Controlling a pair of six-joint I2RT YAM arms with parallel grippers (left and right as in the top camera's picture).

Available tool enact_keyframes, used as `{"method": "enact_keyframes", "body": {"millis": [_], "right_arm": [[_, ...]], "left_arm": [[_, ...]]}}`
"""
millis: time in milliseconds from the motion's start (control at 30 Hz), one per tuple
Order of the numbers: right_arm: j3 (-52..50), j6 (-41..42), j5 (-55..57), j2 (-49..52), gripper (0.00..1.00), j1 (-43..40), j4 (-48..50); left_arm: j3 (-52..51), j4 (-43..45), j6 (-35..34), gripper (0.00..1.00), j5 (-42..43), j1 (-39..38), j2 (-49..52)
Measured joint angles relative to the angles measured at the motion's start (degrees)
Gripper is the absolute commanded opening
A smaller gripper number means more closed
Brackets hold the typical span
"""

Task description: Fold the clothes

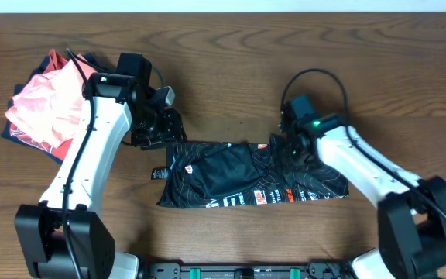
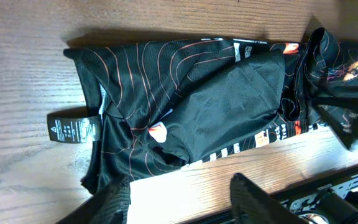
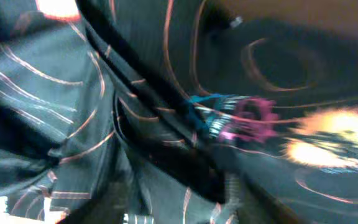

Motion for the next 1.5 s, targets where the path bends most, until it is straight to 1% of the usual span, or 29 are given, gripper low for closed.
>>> {"method": "enact_keyframes", "body": {"millis": [67, 100, 167, 300, 433, 567, 633, 667, 700, 767, 833, 933, 1033, 1067, 1233, 1367, 1400, 1467, 1500], "right_arm": [[-1.31, -0.52, -1.40, 0.85, 0.17, 0.74, 0.46], [-1.64, -0.85, -2.25, 1.03, 0.16, 1.09, 0.35], [-1.81, -1.75, -4.68, 1.09, 0.18, 1.99, 0.17], [-1.81, -2.86, -7.67, 0.66, 0.25, 3.85, -1.92], [-1.81, -3.39, -9.11, -0.59, 0.28, 4.68, -3.61], [-1.81, -4.13, -9.75, -0.98, 0.28, 4.79, -6.45], [-1.81, -4.35, -9.92, -0.98, 0.27, 4.81, -7.65], [-1.81, -4.39, -9.94, -0.98, 0.24, 4.81, -8.02], [-1.81, -4.50, -9.94, -0.98, 0.22, 4.81, -8.07], [-1.81, -4.48, -10.01, -0.98, 0.22, 4.81, -7.96], [-1.81, -4.44, -10.12, -0.98, 0.25, 4.81, -8.02], [-1.81, -4.46, -10.34, -0.98, 0.37, 5.01, -9.11], [-1.81, -4.24, -10.40, -0.98, 0.40, 5.38, -8.94], [-1.81, -4.11, -10.29, -1.01, 0.40, 5.38, -8.70], [-1.55, -2.93, -9.77, -2.03, 0.41, 5.38, -8.59], [0.33, -8.66, -15.32, -5.77, 0.40, 5.38, -12.04], [0.98, -10.29, -17.03, -7.06, 0.40, 5.38, -13.44], [1.64, -12.39, -18.84, -8.90, 0.35, 5.38, -16.04], [1.66, -12.87, -19.12, -9.29, 0.35, 5.38, -16.74]], "left_arm": [[0.00, -0.02, 0.00, 0.56, 0.00, 0.00, 0.00], [0.00, -0.02, 0.00, 0.57, 0.00, 0.00, 0.00], [0.00, -0.02, 0.00, 0.57, 0.00, 0.00, 0.00], [-0.42, 0.04, 0.00, 0.58, -0.02, 0.00, 0.00], [-2.34, 0.33, 0.00, 0.58, -0.09, 0.00, 0.00], [-3.30, 0.39, 0.00, 0.59, -0.11, 0.00, 0.00], [-3.50, 0.42, 0.00, 0.59, -0.11, 0.00, 0.00], [-3.63, 0.46, 0.00, 0.60, -0.13, 0.00, 0.00], [-3.69, 0.48, 0.00, 0.64, -0.15, 0.00, 0.00], [-3.98, 1.25, 0.07, 0.66, -0.48, 0.00, 0.00], [-4.85, 2.27, -0.07, 0.69, -0.90, 0.02, 0.00], [-6.54, 3.52, -0.15, 0.70, -1.42, 0.00, 0.00], [-7.91, 4.83, -0.17, 0.71, -1.66, 0.00, 0.00], [-8.11, 5.25, -0.17, 0.73, -1.64, 0.00, 0.00], [-8.37, 6.40, -0.17, 0.75, -1.64, 0.00, 0.00], [-8.37, 6.78, -0.20, 0.75, -1.64, 0.00, 0.00], [-8.37, 6.80, -0.20, 0.75, -1.64, 0.00, 0.00], [-8.37, 6.86, -0.17, 0.75, -1.64, 0.00, 0.00], [-8.37, 6.86, -0.20, 0.76, -1.64, 0.00, 0.00]]}}
